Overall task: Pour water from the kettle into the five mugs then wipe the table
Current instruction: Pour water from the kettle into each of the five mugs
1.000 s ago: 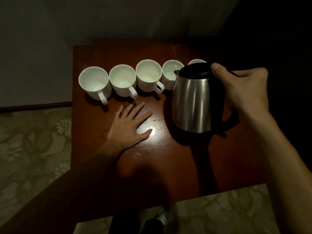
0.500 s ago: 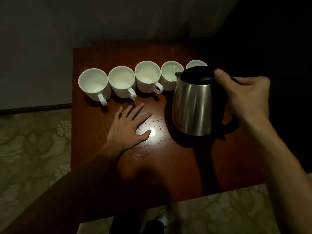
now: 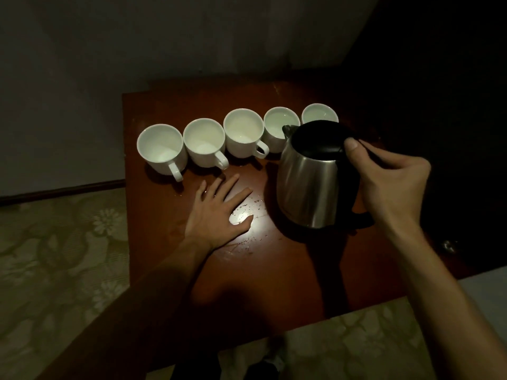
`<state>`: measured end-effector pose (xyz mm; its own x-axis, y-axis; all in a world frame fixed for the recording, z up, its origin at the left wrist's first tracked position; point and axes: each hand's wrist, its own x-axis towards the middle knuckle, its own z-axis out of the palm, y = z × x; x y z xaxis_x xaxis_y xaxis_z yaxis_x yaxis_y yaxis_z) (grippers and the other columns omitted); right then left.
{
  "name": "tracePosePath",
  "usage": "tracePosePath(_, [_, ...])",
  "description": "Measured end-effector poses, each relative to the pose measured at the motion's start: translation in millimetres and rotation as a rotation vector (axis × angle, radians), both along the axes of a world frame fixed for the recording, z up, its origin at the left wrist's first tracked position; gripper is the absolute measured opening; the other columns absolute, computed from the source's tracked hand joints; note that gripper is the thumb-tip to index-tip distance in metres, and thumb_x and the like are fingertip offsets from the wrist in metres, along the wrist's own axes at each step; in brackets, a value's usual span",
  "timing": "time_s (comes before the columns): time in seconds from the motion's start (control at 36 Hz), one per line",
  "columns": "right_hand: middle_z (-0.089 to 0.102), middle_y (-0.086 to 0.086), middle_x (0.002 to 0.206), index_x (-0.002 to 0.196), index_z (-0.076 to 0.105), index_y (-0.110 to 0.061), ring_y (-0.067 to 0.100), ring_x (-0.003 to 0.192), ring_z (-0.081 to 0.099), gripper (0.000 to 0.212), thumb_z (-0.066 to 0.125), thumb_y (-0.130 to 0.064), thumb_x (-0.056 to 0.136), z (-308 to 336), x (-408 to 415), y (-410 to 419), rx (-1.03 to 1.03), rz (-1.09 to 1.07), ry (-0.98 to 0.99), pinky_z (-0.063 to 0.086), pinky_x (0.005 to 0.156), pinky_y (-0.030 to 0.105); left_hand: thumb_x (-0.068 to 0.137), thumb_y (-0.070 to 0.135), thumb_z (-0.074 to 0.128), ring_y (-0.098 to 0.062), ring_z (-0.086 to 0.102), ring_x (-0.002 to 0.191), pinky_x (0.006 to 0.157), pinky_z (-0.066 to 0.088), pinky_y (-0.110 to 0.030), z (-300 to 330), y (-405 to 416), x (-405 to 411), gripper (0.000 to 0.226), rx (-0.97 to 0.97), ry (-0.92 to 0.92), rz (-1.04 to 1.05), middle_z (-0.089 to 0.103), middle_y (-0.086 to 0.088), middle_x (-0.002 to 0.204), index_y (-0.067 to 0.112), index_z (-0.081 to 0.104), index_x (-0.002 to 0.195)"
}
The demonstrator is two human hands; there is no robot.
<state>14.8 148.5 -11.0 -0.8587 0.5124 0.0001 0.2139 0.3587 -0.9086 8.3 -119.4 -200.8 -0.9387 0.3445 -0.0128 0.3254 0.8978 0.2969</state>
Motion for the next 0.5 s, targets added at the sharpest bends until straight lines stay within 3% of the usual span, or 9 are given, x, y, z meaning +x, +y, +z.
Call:
tracePosePath(0.17, [0.080,-0.009,0.108,0.126,0.081,-0.010,-0.002,0.102,0.077,0.050,0.085,-0.044,0.091,7,6,-24,-0.023,-0.011,0.052,0.062,0.087,0.018,0.091,0.074,0.040,-0.027,0.020,0.155,0.125,0.010,-0.056,-5,-1,-1,0.069,-0.009,0.013,-0.020,0.021,0.004,0.170,0.049,0.032,0.155])
tracePosePath(0.28, [0.080,-0.012,0.105,0.125,0.082,-0.012,-0.003,0.099,0.078,0.045,0.084,-0.043,0.094,14,7,-39,-0.004,-0.006,0.073,0.061,0.085,0.017,0.092,0.072,0.041,-0.028,0.022,0.154,0.124,0.012,-0.057,-4,-2,0,0.068,0.009,0.009,-0.023,0.025,0.001,0.169,0.043,0.039,0.153])
tracePosePath(0.5, [0.082,-0.012,0.100,0.120,0.084,-0.015,-0.001,0.093,0.079,0.044,0.085,-0.048,0.091,19,3,-50,0.010,-0.030,0.053,0.065,0.085,0.025,0.094,0.070,0.045,-0.023,0.011,0.158,0.126,0.005,-0.055,12,-8,-2,0.071,0.105,-0.095,-0.036,0.016,0.003,0.171,0.044,0.029,0.158])
